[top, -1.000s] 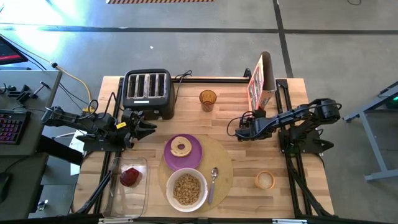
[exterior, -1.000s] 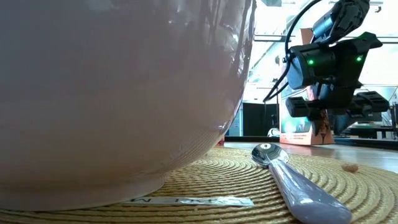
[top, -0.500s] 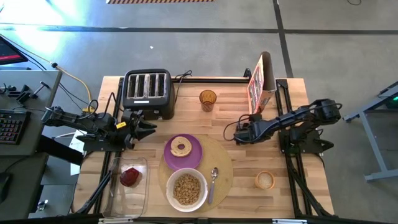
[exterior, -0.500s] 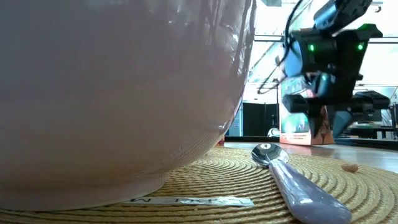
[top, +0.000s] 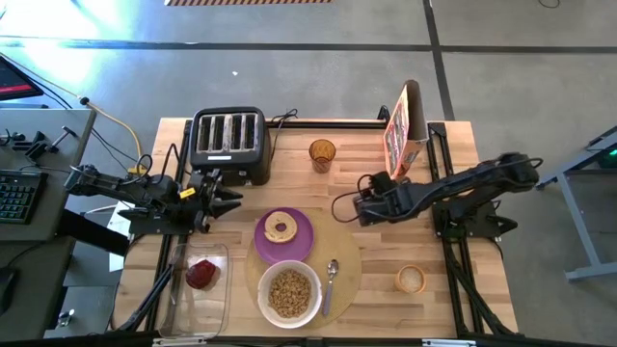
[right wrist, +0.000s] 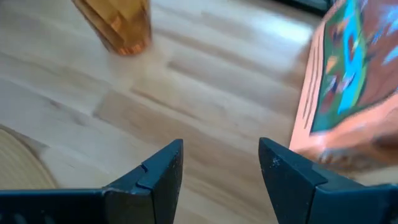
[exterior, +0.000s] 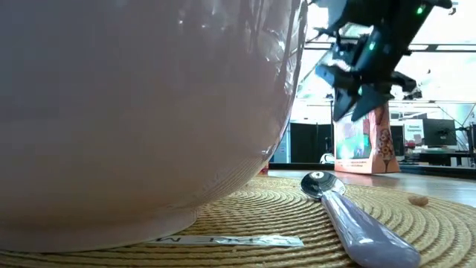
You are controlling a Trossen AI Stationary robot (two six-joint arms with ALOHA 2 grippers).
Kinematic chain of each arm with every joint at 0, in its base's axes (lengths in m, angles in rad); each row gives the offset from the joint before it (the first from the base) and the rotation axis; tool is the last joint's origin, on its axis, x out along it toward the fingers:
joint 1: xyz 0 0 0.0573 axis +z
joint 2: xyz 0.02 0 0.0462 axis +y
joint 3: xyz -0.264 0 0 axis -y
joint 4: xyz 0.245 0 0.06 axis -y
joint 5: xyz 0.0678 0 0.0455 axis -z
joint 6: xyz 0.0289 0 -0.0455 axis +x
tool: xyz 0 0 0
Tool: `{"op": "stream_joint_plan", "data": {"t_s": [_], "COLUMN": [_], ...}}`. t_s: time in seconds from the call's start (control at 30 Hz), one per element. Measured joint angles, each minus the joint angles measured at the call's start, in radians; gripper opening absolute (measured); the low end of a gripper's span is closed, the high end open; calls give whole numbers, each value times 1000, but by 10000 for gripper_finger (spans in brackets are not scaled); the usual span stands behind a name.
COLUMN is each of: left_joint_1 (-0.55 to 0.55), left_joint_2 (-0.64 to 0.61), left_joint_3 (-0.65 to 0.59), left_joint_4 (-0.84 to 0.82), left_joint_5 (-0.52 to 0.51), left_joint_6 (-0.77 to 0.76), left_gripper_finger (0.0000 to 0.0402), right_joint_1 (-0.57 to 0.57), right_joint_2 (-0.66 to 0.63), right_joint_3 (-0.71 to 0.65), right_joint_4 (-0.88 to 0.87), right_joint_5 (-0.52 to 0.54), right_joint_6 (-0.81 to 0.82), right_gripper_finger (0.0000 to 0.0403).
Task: Arrange a breakfast setting
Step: Put the apple from the transparent bin onto the purple plate
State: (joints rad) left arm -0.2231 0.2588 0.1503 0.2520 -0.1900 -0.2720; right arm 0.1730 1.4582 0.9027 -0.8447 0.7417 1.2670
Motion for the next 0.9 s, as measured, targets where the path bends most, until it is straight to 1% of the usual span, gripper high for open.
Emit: {"op": "stream_joint_plan", "data": {"t_s": [0.13, 0.23, 0.33, 0.47, 0.63, 0.8, 0.9], "left_joint_1": [0, 0, 0, 0, 0, 0, 0], "left_joint_2": [0, 0, 0, 0, 0, 0, 0], "left_joint_3": [0, 0, 0, 0, 0, 0, 0], "left_joint_4": [0, 1, 10, 15, 47, 59, 60], "left_joint_5": [4, -13, -52, -108, -138, -140, -157], "left_joint_6": [88, 125, 128, 142, 146, 146, 135], "left_gripper_finger": [104, 104, 104, 104, 104, 104, 104], "right_joint_1": [-2, 6, 25, 63, 115, 137, 137], "right_joint_2": [-101, -184, -265, -370, -511, -658, -752], "right_joint_3": [-1, -1, -1, -1, -2, -6, -62], "right_joint_4": [4, 21, 56, 121, 159, 170, 249], "right_joint_5": [42, 66, 84, 98, 100, 107, 95], "right_joint_6": [-85, -168, -275, -456, -698, -841, -903], "right_gripper_finger": [188, 188, 188, 188, 188, 188, 188]}}
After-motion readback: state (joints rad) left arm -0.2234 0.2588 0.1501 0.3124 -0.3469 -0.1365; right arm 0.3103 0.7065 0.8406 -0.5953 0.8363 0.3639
